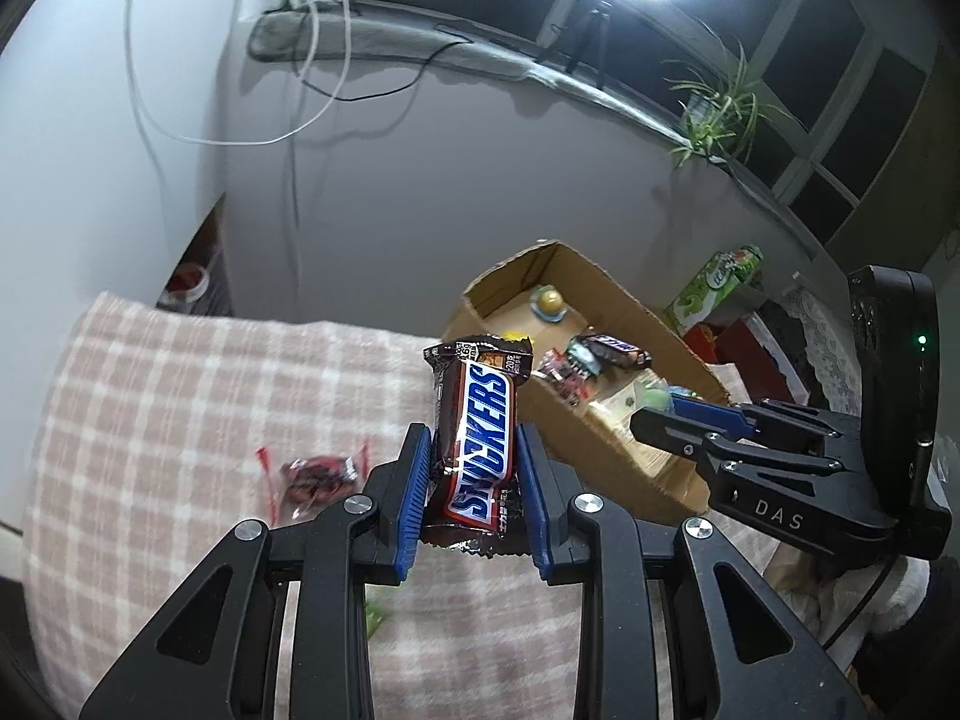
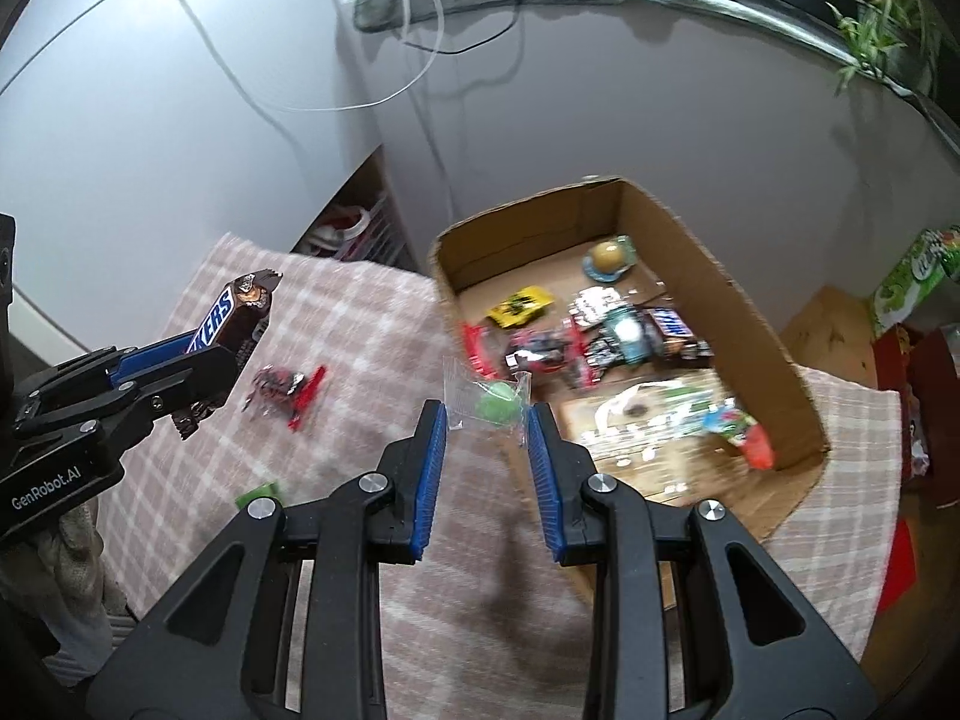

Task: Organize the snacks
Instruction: 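Carry the Snickers bar and green candy into the box and open both tools, then move both tools back over the red-wrapped candy bag and green candy, then grasp the red-wrapped candy bag with the right tool while the left tool grasps the green candy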

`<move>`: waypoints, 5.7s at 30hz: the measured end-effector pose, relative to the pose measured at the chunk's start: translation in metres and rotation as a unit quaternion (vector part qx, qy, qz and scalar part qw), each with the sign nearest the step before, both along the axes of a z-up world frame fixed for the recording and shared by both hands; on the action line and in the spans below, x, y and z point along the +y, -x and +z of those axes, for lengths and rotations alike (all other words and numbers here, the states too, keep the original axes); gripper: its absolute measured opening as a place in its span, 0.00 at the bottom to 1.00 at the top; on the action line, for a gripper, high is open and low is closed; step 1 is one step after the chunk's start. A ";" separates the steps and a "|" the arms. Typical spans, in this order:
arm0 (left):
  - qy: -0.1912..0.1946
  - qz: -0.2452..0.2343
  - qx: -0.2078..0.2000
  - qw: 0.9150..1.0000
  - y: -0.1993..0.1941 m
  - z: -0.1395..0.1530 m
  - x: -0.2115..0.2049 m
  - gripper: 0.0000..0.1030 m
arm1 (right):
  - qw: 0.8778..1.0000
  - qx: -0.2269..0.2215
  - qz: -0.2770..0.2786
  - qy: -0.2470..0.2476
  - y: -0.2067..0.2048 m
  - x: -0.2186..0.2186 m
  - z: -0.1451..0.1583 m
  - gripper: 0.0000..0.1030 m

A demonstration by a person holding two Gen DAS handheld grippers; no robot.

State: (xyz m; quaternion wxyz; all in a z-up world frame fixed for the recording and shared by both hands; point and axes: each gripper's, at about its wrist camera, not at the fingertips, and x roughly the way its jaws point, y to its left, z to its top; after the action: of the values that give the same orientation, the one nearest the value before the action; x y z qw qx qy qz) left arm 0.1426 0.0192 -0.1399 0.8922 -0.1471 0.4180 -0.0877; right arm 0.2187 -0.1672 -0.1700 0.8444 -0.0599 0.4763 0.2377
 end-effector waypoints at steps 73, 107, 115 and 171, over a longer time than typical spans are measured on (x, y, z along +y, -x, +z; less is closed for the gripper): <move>-0.051 -0.094 0.026 0.994 -0.090 -0.019 -0.086 0.50 | 0.995 0.020 -0.070 0.067 -0.071 -0.057 -0.039 0.82; -0.005 0.088 0.051 0.995 0.028 -0.027 0.084 0.51 | 1.000 0.020 0.002 -0.009 0.023 -0.012 -0.004 0.82; -0.005 0.100 0.077 0.992 0.064 -0.047 0.096 0.51 | 0.999 0.026 0.045 -0.002 0.039 0.015 -0.010 0.82; -0.081 -0.097 0.090 0.988 0.051 -0.112 0.025 0.39 | 0.939 0.029 0.315 0.131 0.007 0.232 -0.107 0.81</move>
State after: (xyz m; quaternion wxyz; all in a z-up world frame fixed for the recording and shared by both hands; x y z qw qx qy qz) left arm 0.0912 0.0441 -0.2520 0.8471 -0.0409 0.5146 -0.1259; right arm 0.2118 0.0647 -0.2769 0.6964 -0.3104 0.4845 0.4289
